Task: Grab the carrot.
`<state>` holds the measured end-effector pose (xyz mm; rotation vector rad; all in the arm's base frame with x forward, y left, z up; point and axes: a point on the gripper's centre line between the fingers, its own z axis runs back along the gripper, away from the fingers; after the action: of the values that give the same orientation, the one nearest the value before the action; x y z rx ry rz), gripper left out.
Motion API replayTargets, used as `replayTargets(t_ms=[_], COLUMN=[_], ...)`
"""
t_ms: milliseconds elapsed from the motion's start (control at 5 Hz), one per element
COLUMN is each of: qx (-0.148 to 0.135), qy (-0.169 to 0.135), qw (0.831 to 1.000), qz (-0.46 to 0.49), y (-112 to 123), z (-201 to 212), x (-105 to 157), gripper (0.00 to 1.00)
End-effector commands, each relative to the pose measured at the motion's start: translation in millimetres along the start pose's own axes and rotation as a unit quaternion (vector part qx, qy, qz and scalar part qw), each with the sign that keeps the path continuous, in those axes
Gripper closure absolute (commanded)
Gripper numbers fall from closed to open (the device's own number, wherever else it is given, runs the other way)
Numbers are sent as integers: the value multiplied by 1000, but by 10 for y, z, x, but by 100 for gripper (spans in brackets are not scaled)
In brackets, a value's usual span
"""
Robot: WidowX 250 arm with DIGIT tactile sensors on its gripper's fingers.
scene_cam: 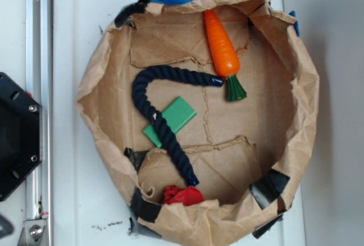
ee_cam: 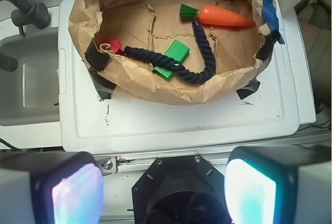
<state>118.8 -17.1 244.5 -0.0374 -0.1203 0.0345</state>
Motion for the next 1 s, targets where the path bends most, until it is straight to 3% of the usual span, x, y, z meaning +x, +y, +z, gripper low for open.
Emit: replayTargets(t_ms=[0,200,400,600,800], qx=[0,-9,-44,-47,-7], qy=[0,-6,6,23,24], qw=[1000,1000,995,985,960], qz=[0,-22,-95,-164,-277], y=[0,-85,-180,-205,-114], z=[0,22,-91,-237,-376], x=[0,309,522,681,810], gripper=[0,0,0,0,0])
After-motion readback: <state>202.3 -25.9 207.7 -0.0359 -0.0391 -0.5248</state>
